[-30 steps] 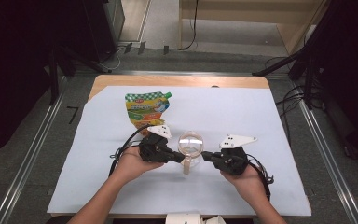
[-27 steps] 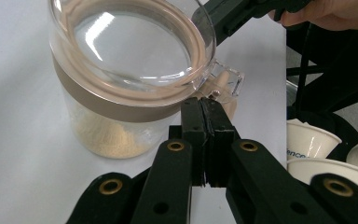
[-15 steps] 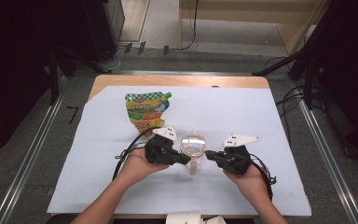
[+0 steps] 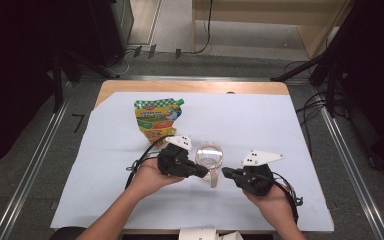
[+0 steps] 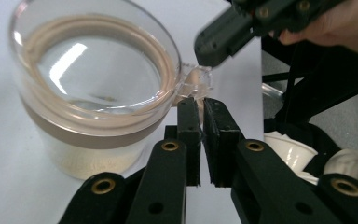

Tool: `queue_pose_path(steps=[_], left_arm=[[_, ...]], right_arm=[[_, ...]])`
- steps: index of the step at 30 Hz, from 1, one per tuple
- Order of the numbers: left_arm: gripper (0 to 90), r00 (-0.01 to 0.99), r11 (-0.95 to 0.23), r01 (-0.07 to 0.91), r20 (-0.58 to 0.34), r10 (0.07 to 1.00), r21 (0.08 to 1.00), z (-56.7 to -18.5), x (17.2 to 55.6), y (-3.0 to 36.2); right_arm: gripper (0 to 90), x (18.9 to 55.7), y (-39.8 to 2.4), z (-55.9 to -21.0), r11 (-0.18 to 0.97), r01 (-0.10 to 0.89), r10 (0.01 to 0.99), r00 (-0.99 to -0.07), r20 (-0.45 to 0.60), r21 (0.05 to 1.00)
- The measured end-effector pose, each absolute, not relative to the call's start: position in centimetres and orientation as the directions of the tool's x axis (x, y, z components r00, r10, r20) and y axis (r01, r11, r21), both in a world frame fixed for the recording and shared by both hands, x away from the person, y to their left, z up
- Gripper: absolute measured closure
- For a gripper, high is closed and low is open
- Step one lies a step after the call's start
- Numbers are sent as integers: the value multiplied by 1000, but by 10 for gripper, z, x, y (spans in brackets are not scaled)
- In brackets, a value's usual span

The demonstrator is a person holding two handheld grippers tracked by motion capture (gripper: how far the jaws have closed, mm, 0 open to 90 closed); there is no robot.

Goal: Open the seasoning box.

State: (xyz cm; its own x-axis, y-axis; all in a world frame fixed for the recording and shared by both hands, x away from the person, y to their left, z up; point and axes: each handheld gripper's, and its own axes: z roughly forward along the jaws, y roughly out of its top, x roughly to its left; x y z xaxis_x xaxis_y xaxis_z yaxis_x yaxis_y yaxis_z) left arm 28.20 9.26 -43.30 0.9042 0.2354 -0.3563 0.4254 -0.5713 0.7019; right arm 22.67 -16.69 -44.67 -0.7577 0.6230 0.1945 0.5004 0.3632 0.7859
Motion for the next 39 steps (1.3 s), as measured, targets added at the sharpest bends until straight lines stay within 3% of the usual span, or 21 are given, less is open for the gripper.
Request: queue_pose_path(steps=[5,10,20,39], left_arm=[[822,907,-548,420,-347,237,724,-420,283,103],[695,889,-546,458,-361,282,701,-418,290,115],[469,883,-523,469,-377,279,712,-419,295,120],[412,876,-504,480,-361,320,718,-419,301,129]], right_arm=[[900,214,-161,-448,376,491,591,-780,204,786],[900,210,-149,-452,391,498,554,-799,233,774],[900,212,-133,-467,419,528,555,-793,253,738],[900,215,-131,-470,451,523,557,-798,230,723]])
